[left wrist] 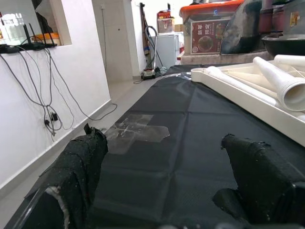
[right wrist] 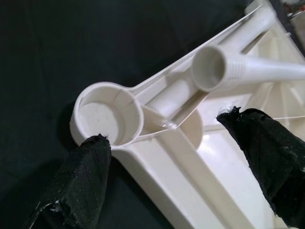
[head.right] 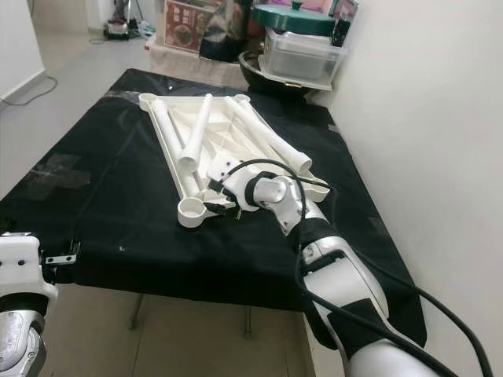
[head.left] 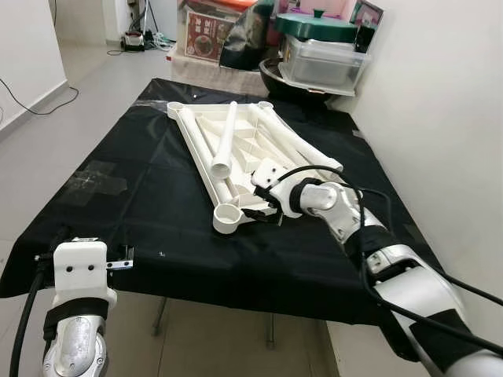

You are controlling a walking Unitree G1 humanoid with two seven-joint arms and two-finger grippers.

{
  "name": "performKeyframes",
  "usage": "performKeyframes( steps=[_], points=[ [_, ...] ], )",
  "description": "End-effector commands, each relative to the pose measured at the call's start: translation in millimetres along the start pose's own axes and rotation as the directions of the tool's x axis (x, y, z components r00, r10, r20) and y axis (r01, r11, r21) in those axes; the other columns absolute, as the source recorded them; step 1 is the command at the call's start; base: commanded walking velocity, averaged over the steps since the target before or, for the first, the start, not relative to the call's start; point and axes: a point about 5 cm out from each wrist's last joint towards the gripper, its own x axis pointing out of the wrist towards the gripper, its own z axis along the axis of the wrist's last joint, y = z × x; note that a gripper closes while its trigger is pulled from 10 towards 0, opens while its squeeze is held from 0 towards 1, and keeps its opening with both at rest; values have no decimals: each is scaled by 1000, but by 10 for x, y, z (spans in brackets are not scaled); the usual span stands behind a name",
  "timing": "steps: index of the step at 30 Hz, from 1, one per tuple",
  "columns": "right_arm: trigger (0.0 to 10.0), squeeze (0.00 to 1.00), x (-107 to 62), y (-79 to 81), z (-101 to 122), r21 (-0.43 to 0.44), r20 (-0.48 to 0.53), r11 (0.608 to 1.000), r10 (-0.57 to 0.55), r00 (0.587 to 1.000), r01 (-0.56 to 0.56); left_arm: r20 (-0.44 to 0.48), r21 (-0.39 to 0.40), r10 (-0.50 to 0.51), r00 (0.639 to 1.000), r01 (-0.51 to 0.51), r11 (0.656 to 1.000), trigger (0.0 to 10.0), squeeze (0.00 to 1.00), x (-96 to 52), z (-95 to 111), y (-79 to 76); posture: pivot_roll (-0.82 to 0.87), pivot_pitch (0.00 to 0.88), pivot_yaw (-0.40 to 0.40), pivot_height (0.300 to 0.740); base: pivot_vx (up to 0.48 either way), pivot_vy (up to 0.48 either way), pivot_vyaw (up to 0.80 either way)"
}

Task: Building children table

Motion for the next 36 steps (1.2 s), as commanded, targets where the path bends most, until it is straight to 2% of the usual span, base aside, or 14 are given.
performKeyframes(
  steps=[1, 8, 11, 16, 20, 23, 25, 26, 27, 29, 32, 34, 35, 36],
  points=[
    [10000, 0, 19, 48, -130, -16, -113, 1000, -13, 993, 11, 5, 5, -11, 1000, 11, 1000, 10000, 0, -9, 11, -35, 273, 0, -192, 740, 0, 0, 0],
    [10000, 0, 62, 127, -239, -46, -221, 999, -37, 975, 27, 9, 3, -32, 999, 32, 999, 10000, 0, 17, 7, -87, 280, 0, -192, 740, 0, 0, 0],
    [10000, 0, 88, 177, -230, -53, -214, 999, -12, 977, 0, 11, 5, -34, 999, 34, 999, 10000, 0, 16, 5, -87, 280, 0, -192, 740, 0, 0, 0],
    [10000, 0, 213, 329, -70, -37, -125, 998, 54, 991, -59, 7, 6, -26, 1000, 26, 1000, 10000, 0, 5, -5, -72, 272, 0, -193, 740, 0, 0, 0],
    [10000, 0, 238, 359, -41, -34, -113, 997, 62, 992, -66, 5, 7, -26, 1000, 26, 1000, 10000, 0, 4, -8, -74, 270, 0, -192, 740, 0, 0, 0],
    [10000, 0, 356, 484, 93, 19, -70, 998, 60, 996, -59, 2, 6, -42, 999, 42, 999, 10000, 0, 19, -19, -109, 253, 0, -181, 740, 0, 0, 0],
    [10000, 0, 356, 484, 93, 19, -70, 998, 60, 996, -59, 2, 6, -42, 999, 42, 999, 10000, 0, 19, -19, -109, 253, 0, -181, 740, 0, 0, 0],
    [10000, 0, 428, 563, 185, 72, -44, 996, 59, 997, -56, 4, 6, -48, 999, 48, 999, 10000, 0, 38, -19, -120, 252, 0, -180, 740, 0, 0, 0],
    [10000, 0, 428, 563, 185, 72, -44, 996, 59, 997, -56, 4, 6, -48, 999, 48, 999, 10000, 0, 38, -19, -120, 252, 0, -180, 740, 0, 0, 0],
    [10000, 0, 548, 730, 353, 199, 7, 976, 88, 996, -88, 7, 9, -53, 999, 53, 999, 10000, 0, 62, -19, -122, 252, 0, -181, 740, 0, 0, 0],
    [10000, 0, 548, 730, 353, 199, 7, 976, 88, 996, -88, 7, 9, -53, 999, 53, 999, 10000, 0, 62, -19, -122, 252, 0, -181, 740, 0, 0, 0],
    [10000, 0, 620, 920, 456, 289, 54, 941, 168, 984, -177, 7, 15, -51, 999, 51, 999, 10000, 0, 61, -18, -119, 261, 0, -187, 740, 0, 0, 0],
    [10000, 0, 620, 920, 456, 289, 54, 941, 168, 984, -177, 7, 15, -51, 999, 51, 999, 10000, 0, 61, -18, -119, 261, 0, -187, 740, 0, 0, 0],
    [10000, 0, 633, 1000, 471, 304, 70, 925, 216, 974, -227, 6, 16, -49, 999, 49, 999, 10000, 0, 55, -19, -115, 261, 0, -191, 740, 0, 0, 0]
  ],
)
